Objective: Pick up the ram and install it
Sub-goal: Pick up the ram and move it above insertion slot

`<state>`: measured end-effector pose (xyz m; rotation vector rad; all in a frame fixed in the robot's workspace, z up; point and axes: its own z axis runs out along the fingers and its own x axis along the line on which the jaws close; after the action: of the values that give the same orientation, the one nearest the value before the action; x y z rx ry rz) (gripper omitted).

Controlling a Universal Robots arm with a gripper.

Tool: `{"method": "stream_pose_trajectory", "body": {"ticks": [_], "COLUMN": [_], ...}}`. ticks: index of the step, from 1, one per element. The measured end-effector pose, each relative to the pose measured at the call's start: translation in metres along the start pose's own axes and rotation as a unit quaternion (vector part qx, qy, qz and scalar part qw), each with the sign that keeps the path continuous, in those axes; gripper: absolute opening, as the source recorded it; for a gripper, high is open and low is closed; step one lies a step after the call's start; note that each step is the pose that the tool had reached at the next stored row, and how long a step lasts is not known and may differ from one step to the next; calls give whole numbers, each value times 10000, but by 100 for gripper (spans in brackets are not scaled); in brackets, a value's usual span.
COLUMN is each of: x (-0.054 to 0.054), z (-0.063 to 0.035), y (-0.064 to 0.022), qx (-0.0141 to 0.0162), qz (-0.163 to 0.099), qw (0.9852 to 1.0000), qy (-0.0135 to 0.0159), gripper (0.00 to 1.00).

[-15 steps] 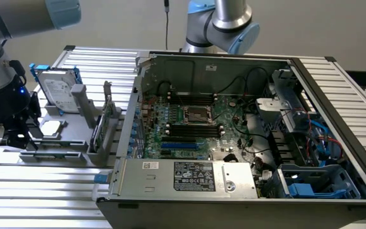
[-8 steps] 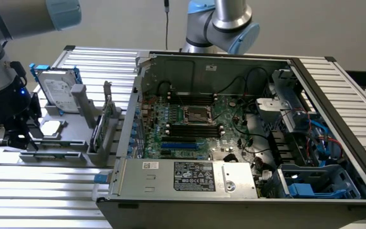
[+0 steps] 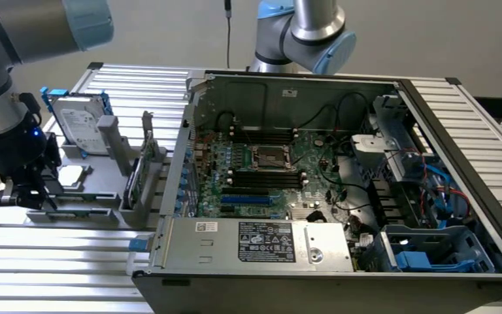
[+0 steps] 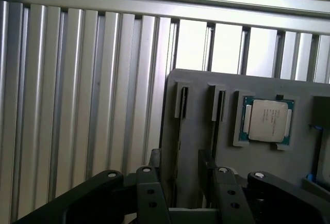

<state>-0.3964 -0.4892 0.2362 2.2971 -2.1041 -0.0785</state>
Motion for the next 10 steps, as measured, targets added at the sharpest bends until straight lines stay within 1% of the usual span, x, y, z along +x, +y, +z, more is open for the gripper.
{"method": "stream_pose_trajectory", "body": {"ticks": [3,7,10], "x": [1,3,5], "z": [55,126,176], "y": [-3,-13,-37], "qx": [8,9,10], "qz": [0,1,0], "qw": [10000,10000,10000], "qy": [0,1,1], "gripper": [42,42,42]}}
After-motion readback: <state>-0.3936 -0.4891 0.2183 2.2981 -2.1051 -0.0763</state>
